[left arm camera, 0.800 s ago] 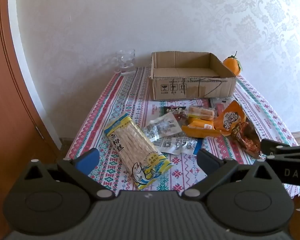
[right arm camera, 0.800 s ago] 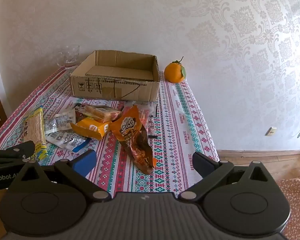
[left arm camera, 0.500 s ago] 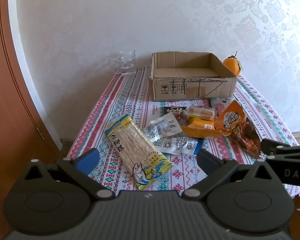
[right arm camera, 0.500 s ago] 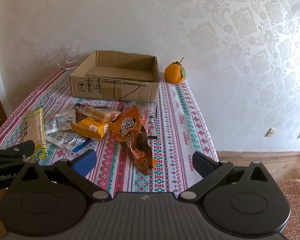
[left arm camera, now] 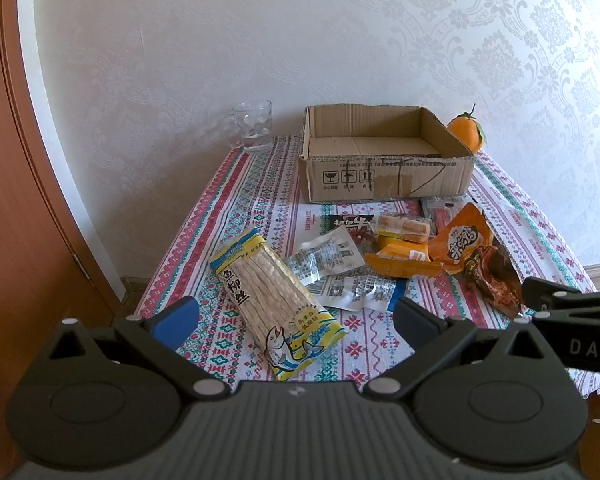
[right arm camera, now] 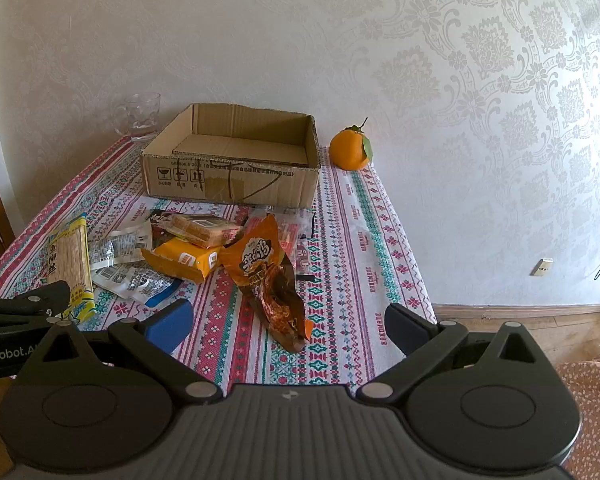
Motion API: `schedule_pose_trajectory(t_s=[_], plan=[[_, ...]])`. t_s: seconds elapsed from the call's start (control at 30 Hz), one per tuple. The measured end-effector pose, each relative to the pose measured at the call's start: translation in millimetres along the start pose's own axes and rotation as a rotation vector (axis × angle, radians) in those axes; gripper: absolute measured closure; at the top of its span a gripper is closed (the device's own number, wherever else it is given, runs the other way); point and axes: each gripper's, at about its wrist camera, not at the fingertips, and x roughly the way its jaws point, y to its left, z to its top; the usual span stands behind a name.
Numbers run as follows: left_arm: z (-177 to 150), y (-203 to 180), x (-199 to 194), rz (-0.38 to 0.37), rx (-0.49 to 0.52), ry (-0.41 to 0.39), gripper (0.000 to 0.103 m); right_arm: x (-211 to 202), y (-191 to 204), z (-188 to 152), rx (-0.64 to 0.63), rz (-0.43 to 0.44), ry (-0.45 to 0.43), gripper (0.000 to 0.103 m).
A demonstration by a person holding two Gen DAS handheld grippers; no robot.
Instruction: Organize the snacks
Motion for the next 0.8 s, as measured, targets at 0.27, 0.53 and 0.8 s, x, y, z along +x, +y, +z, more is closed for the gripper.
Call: schedule_pose_trajectory(t_s=[0.27,0.53,0.8], plan=[[-0.1,0.2,0.1,-0.001,0.000,0.000,0.001,0.1,0.3,-0.2,0.000,-0.002,-0.002,0.000],[1.0,1.8,-1.7,0.002,-0.003,-0.002,0.001,-5.0,1.2,-0.1,0.001,0.001,-0.005,0.000],[1.2,1.6,-2.1,0.003,-0.003,-0.002,0.001,-3.8,1.4,0.3,-0.003,-0.006,-0.007,0.000]])
